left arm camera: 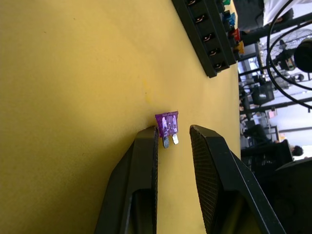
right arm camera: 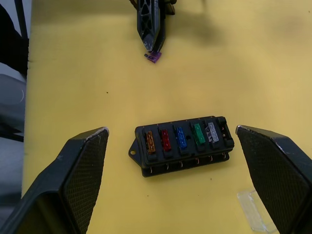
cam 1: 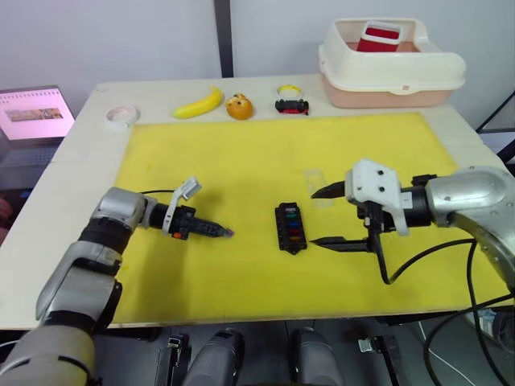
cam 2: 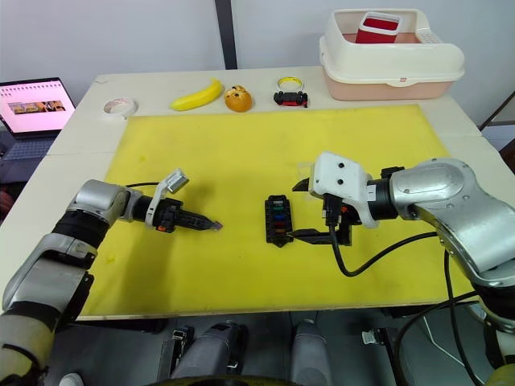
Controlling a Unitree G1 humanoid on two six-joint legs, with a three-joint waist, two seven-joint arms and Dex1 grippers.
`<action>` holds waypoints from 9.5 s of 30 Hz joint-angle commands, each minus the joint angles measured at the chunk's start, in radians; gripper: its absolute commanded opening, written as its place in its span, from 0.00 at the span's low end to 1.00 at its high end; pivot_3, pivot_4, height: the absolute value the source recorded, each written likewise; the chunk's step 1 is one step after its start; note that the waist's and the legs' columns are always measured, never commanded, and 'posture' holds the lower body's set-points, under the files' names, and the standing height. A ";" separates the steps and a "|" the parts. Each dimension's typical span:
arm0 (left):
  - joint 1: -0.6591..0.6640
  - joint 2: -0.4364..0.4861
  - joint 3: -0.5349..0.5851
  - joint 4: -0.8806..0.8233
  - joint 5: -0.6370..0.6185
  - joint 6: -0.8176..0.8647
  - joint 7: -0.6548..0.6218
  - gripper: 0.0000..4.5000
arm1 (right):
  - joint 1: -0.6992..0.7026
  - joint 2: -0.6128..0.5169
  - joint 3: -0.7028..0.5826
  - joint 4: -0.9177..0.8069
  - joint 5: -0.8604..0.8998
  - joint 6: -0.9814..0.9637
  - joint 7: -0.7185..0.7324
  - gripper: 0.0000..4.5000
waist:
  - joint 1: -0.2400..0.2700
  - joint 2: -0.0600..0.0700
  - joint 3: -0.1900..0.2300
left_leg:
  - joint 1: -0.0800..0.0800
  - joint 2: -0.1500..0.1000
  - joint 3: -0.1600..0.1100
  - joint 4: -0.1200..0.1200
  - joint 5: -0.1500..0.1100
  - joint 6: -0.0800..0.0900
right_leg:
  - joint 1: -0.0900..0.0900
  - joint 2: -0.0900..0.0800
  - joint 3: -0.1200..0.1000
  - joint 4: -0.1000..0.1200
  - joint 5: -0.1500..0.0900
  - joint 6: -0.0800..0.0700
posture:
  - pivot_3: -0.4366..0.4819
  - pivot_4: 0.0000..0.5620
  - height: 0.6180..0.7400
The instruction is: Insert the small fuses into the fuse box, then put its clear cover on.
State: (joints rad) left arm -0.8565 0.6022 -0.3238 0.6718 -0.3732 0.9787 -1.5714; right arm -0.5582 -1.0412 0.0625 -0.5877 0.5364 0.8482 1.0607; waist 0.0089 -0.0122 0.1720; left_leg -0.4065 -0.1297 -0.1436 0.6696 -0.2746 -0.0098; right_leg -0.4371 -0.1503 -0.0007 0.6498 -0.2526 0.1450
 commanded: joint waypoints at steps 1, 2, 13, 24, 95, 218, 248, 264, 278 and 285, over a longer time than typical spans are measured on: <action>0.018 -0.011 -0.007 -0.017 0.011 -0.011 -0.011 0.25 | -0.003 -0.010 -0.017 -0.031 0.010 0.001 -0.007 1.00 | 0.000 0.000 0.000 | 0.000 0.000 0.000 0.000 0.000 0.000 | 0.000 0.000 0.000 0.000 0.000 0.000 | 0.48 0.27 1.00; 0.020 -0.009 -0.005 -0.017 0.013 -0.013 -0.009 0.19 | -0.002 -0.009 -0.016 -0.032 0.010 0.001 -0.008 1.00 | 0.000 0.000 0.000 | 0.000 0.000 0.000 0.000 0.000 0.000 | 0.000 0.000 0.000 0.000 0.000 0.000 | 0.48 0.27 1.00; 0.045 0.038 0.063 -0.111 -0.025 0.010 -0.005 0.02 | 0.005 0.004 -0.010 -0.030 0.012 0.001 -0.019 1.00 | -0.005 0.000 0.000 | 0.000 0.000 0.000 0.000 0.000 0.000 | 0.000 0.000 0.000 0.000 0.000 0.000 | 0.48 0.27 1.00; 0.073 0.091 0.196 -0.419 -0.160 0.094 0.073 0.02 | 0.002 0.045 -0.014 -0.033 0.064 0.046 -0.065 1.00 | -0.011 0.000 0.000 | 0.000 0.001 -0.001 0.000 0.000 0.000 | -0.001 0.000 0.000 0.000 0.000 0.000 | 0.48 0.27 1.00; 0.085 0.234 0.171 -0.755 -0.207 -0.193 0.157 0.58 | -0.285 0.202 0.089 0.182 0.431 0.263 -0.378 0.00 | -0.024 0.000 0.000 | 0.000 0.001 0.000 -0.002 0.000 0.000 | -0.002 0.001 0.000 -0.001 0.000 -0.001 | 0.48 0.27 1.00; 0.172 -0.046 0.037 -0.614 0.152 -0.558 0.361 1.00 | -0.274 0.449 0.203 0.860 -0.379 -0.478 0.265 0.01 | -0.027 0.000 0.000 | -0.001 0.001 0.000 -0.002 0.000 -0.001 | -0.003 0.001 0.000 0.000 0.001 -0.001 | 0.48 0.27 1.00; 0.478 0.216 0.375 -0.989 -0.082 -0.290 0.422 1.00 | 0.107 -0.078 -0.253 0.360 -0.213 -0.228 0.225 0.60 | -0.019 0.000 0.000 | -0.001 0.001 0.000 -0.003 0.000 -0.001 | -0.003 0.000 0.000 -0.001 0.000 -0.001 | 0.48 0.27 1.00; 0.326 0.219 0.281 -0.886 -0.058 -0.400 0.387 1.00 | -0.036 0.014 -0.117 0.309 -0.198 0.026 -0.049 1.00 | -0.020 0.000 0.000 | 0.001 0.002 0.001 -0.003 0.000 -0.001 | 0.000 0.000 0.000 -0.002 0.001 -0.001 | 0.48 0.27 1.00; 0.194 0.106 0.116 -0.774 0.039 -0.531 0.342 1.00 | -0.413 0.495 -0.015 0.616 -0.302 0.554 -0.538 1.00 | -0.025 0.000 0.000 | -0.001 0.001 0.000 -0.003 0.001 -0.001 | -0.003 0.000 0.001 -0.001 0.001 -0.001 | 0.48 0.27 1.00; 0.215 0.100 0.124 -0.790 0.043 -0.528 0.365 1.00 | -0.469 0.591 -0.024 0.779 -0.323 0.563 -0.635 1.00 | -0.026 0.000 0.000 | -0.001 0.001 0.000 -0.003 0.001 -0.001 | -0.003 0.000 0.001 -0.001 0.001 -0.001 | 0.48 0.27 1.00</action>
State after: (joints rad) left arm -0.6404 0.6992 -0.2201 -0.0888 -0.3331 0.4613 -1.2155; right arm -1.0065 -0.4520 0.0493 0.1853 0.2205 1.4257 0.4427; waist -0.0173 -0.0117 0.1719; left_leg -0.4074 -0.1288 -0.1434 0.6670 -0.2741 -0.0108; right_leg -0.4404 -0.1500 -0.0001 0.6492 -0.2519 0.1440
